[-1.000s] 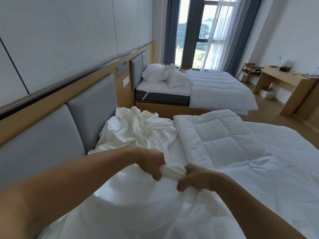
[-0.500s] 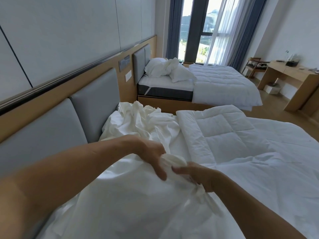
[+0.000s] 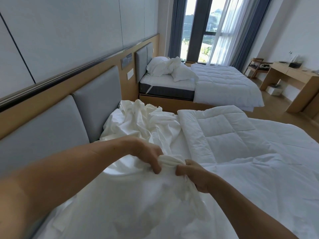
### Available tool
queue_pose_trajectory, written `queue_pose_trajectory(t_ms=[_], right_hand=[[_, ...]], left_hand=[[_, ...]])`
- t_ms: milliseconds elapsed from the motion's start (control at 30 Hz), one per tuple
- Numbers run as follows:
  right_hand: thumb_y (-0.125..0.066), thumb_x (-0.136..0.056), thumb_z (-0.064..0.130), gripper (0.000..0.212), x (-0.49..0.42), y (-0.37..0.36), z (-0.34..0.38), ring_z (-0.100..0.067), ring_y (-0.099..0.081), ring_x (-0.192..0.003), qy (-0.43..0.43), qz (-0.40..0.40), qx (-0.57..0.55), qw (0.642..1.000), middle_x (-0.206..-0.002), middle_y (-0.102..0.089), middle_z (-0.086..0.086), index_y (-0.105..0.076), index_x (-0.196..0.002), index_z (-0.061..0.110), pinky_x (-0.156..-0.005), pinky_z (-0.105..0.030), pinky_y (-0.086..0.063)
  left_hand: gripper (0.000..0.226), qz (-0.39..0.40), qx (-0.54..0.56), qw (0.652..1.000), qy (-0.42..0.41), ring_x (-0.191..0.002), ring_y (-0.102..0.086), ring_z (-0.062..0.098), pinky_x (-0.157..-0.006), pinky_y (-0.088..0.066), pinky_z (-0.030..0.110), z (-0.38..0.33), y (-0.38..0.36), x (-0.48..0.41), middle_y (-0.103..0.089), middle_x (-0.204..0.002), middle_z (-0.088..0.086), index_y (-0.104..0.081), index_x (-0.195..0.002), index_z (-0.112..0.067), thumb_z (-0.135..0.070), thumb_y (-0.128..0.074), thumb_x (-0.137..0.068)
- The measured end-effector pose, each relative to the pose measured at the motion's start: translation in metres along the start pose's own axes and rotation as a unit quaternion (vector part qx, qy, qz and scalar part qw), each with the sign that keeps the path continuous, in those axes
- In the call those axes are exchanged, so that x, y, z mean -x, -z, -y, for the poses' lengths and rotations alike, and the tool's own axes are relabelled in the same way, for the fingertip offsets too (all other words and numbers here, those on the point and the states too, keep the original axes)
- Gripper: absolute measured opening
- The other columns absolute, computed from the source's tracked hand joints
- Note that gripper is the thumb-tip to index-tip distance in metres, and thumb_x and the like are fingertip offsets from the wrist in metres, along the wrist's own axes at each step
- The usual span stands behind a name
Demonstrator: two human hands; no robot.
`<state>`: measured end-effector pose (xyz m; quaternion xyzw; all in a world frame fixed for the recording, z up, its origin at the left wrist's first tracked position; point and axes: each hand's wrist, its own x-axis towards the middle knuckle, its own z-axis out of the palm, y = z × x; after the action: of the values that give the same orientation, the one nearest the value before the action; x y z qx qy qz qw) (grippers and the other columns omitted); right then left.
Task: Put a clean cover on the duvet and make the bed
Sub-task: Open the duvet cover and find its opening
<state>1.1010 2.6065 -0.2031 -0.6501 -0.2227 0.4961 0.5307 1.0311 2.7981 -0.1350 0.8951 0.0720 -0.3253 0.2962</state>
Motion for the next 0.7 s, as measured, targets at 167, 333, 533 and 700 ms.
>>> queue_pose_trajectory(t_ms=[167, 333, 533, 700], right_hand=[[-0.082, -0.071, 0.035, 0.05, 0.007, 0.001, -0.003, -0.032, -0.069, -0.094, -0.047, 0.015, 0.082, 0.995, -0.101, -0.072, -0.015, -0.07, -0.108, 0.004, -0.09, -0.046, -0.057], [-0.093, -0.06, 0.039, 0.064, 0.012, 0.002, 0.01, -0.029, -0.07, -0.102, -0.053, 0.019, 0.238, 0.97, -0.11, -0.073, -0.013, -0.069, -0.113, 0.013, -0.093, -0.046, -0.057], [-0.085, -0.069, 0.022, 0.054, 0.009, -0.014, 0.021, -0.005, -0.062, -0.088, 0.12, -0.172, 0.322, 0.923, -0.097, -0.064, 0.013, -0.059, -0.116, 0.026, -0.073, -0.019, -0.052], [-0.06, -0.081, 0.006, 0.012, 0.006, -0.018, 0.02, -0.011, -0.055, -0.063, 0.04, -0.128, 0.332, 0.934, -0.073, -0.059, 0.003, -0.061, -0.08, 0.017, -0.056, -0.021, -0.044]], left_hand=[[0.033, -0.023, -0.164, 0.986, -0.011, -0.072, -0.061, 0.007, -0.063, -0.048, 0.014, -0.003, 0.001, 0.003, -0.067, -0.086, -0.005, -0.067, -0.102, -0.021, -0.027, -0.084, -0.074], [0.016, -0.086, -0.218, 0.972, -0.028, -0.074, -0.056, 0.016, -0.059, -0.04, 0.023, -0.011, -0.006, -0.001, -0.058, -0.078, -0.004, -0.068, -0.1, -0.014, -0.023, -0.066, -0.087], [0.004, -0.1, -0.177, 0.979, -0.023, -0.063, -0.048, 0.01, -0.047, -0.035, 0.019, -0.027, -0.003, -0.002, -0.053, -0.079, -0.001, -0.057, -0.091, -0.012, -0.013, -0.054, -0.089], [0.007, -0.081, -0.173, 0.981, -0.038, -0.08, -0.054, 0.019, -0.057, -0.039, 0.022, -0.023, -0.006, -0.003, -0.058, -0.086, 0.002, -0.061, -0.091, -0.012, -0.015, -0.054, -0.089]])
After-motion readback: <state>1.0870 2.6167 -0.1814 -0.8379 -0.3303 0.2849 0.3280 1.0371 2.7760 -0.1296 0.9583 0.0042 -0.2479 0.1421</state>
